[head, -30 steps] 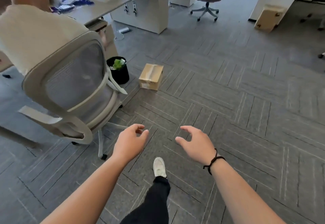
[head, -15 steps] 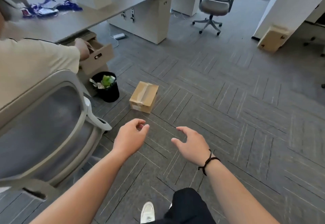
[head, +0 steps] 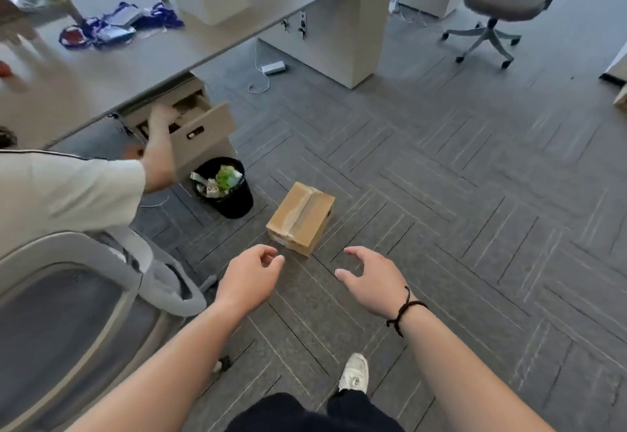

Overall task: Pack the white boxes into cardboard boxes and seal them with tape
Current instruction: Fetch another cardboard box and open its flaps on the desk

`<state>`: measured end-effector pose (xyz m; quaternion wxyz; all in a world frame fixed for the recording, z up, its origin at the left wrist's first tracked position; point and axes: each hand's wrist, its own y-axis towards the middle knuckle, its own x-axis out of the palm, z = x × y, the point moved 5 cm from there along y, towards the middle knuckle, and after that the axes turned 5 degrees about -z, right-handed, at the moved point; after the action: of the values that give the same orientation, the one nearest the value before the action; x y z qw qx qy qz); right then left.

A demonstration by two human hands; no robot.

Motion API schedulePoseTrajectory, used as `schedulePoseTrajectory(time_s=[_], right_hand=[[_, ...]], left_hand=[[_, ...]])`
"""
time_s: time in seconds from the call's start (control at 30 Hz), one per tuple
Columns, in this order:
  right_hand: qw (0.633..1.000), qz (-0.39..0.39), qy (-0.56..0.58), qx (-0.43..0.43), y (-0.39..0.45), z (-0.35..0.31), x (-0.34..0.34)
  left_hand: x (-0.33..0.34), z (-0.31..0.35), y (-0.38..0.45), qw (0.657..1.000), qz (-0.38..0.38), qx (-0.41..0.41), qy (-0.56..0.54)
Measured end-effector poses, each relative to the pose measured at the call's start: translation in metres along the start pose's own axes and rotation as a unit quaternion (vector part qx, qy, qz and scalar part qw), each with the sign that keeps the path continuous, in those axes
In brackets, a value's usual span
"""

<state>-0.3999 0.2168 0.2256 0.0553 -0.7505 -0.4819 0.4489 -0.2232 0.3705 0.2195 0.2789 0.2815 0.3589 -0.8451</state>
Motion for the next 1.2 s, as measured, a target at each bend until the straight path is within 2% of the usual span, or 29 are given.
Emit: schedulePoseTrajectory(time_s=[0.17, 0.3, 0.53, 0.8, 0.97, 1.2], right_hand=[[0.998, -0.03, -0.041, -0.029, 0.094, -0.026, -0.061], [0.994, -0.072, -0.064, -0.041, 0.172, -0.042, -0.074], [0.988, -0.114, -0.106, -0.013, 0.305, -0.066, -0.099], [0.978, -0.154, -0.141, -0.01, 0.445, -0.101, -0.13], [0.967, -0.192, -0.17, -0.007, 0.543, -0.099, -0.119], [0.93, -0.269, -0.251, -0.014, 0.657, -0.07, -0.064]], left_hand=[[-0.016, 0.045, 0.067, 0.998, 0.031, -0.03, -0.039], [-0.023, 0.042, 0.13, 0.994, 0.044, -0.081, -0.066], [-0.028, 0.035, 0.267, 0.984, 0.016, -0.141, -0.104], [-0.054, 0.035, 0.374, 0.967, 0.018, -0.221, -0.125], [-0.042, 0.021, 0.434, 0.941, 0.047, -0.294, -0.159], [0.016, -0.02, 0.498, 0.872, 0.095, -0.42, -0.233]])
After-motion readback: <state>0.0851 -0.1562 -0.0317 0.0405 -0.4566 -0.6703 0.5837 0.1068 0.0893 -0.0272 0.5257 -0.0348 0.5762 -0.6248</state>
